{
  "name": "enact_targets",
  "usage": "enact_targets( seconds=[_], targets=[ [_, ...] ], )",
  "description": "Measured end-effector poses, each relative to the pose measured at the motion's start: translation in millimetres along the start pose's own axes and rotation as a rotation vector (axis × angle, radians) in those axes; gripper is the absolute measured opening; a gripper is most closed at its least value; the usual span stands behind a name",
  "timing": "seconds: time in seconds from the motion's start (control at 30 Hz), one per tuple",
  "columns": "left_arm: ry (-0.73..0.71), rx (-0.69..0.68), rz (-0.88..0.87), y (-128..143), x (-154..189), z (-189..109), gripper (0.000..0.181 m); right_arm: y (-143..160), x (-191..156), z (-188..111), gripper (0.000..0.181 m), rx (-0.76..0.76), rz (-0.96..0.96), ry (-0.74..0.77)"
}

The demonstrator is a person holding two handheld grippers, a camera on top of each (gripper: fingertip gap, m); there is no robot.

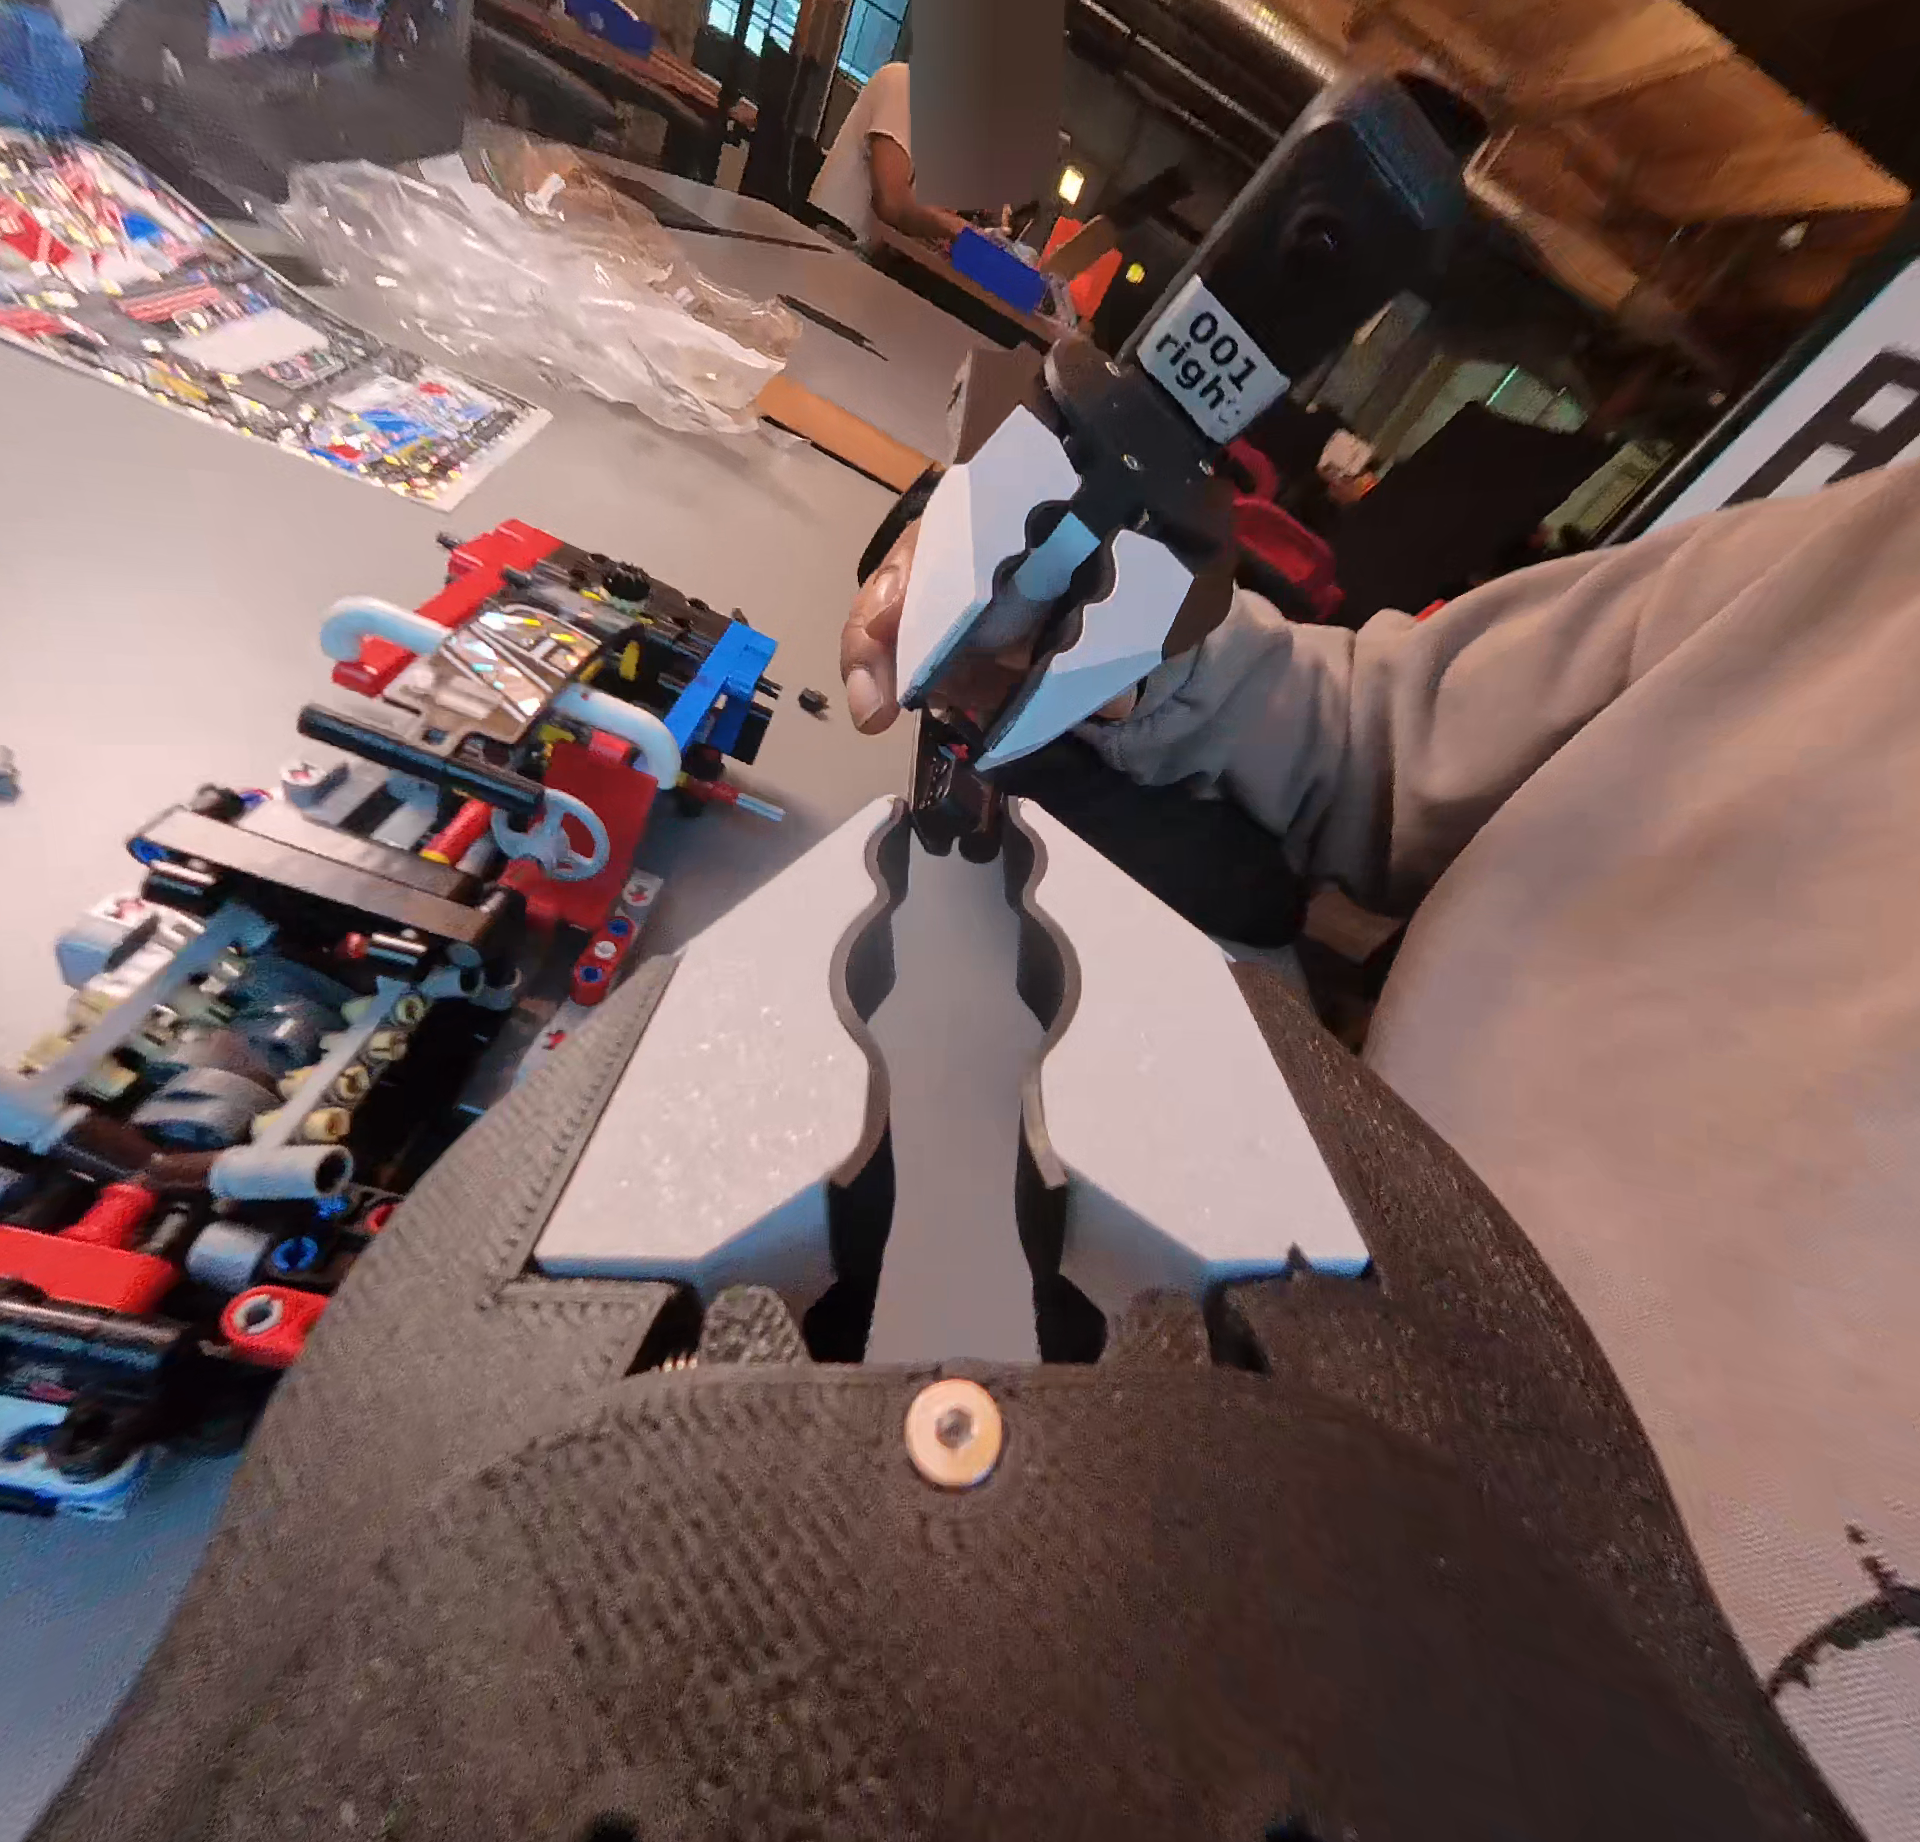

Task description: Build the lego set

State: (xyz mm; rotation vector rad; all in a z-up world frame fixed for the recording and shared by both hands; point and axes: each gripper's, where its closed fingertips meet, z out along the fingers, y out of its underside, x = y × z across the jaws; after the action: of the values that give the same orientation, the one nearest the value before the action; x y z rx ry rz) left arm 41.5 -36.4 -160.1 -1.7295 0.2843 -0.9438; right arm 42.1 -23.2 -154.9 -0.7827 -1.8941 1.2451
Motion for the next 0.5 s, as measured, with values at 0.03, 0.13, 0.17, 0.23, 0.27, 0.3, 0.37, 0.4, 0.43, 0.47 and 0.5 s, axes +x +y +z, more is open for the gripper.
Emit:
enact_targets(
  seconds=[0.03, 0.13, 0.17, 0.23, 0.27, 0.3, 0.37, 0.4, 0.43, 0.47, 0.5],
  targets=[
    [-0.022, -0.010, 0.064, 0.1, 0.5, -0.1, 0.016, -0.5, -0.4, -0.5, 0.012, 0.007, 0.016, -0.008],
    [-0.068, -0.042, 0.189, 2.7, 0.7, 0.9, 0.017, -0.1, -1.6, -1.5, 0.012, 0.013, 0.038, -0.024],
    [-0.076, -0.044, 0.209, 2.7, 0.8, 1.0, 0.017, 0.8, -1.7, -1.4, 0.012, 0.010, 0.041, -0.025],
    [-0.077, -0.051, 0.220, 3.9, 0.9, 1.6, 0.017, 1.3, -2.3, -1.7, 0.012, 0.009, 0.047, -0.031],
    [-0.076, -0.056, 0.222, 4.6, 0.9, 2.0, 0.017, 1.6, -2.5, -1.8, 0.012, 0.009, 0.054, -0.034],
    [-0.078, -0.056, 0.232, 4.5, 0.8, 2.1, 0.017, 2.5, -2.5, -1.7, 0.012, 0.005, 0.058, -0.036],
    [-0.086, -0.059, 0.288, 4.4, 2.1, 1.9, 0.017, 3.1, -3.6, -1.6, 0.012, 0.004, 0.072, -0.047],
    [-0.093, -0.060, 0.325, 4.4, 3.0, 1.9, 0.017, 3.2, -4.3, -1.6, 0.012, 0.004, 0.081, -0.055],
    [-0.102, -0.064, 0.365, 4.8, 3.8, 2.2, 0.017, 2.7, -5.0, -1.9, 0.012, 0.008, 0.089, -0.063],
    [-0.113, -0.073, 0.409, 5.9, 3.9, 2.5, 0.018, 2.1, -5.9, -2.3, 0.012, 0.012, 0.098, -0.072],
    [-0.124, -0.084, 0.453, 7.4, 4.0, 2.9, 0.018, 1.9, -6.8, -2.5, 0.012, 0.012, 0.106, -0.081]
  ],
)
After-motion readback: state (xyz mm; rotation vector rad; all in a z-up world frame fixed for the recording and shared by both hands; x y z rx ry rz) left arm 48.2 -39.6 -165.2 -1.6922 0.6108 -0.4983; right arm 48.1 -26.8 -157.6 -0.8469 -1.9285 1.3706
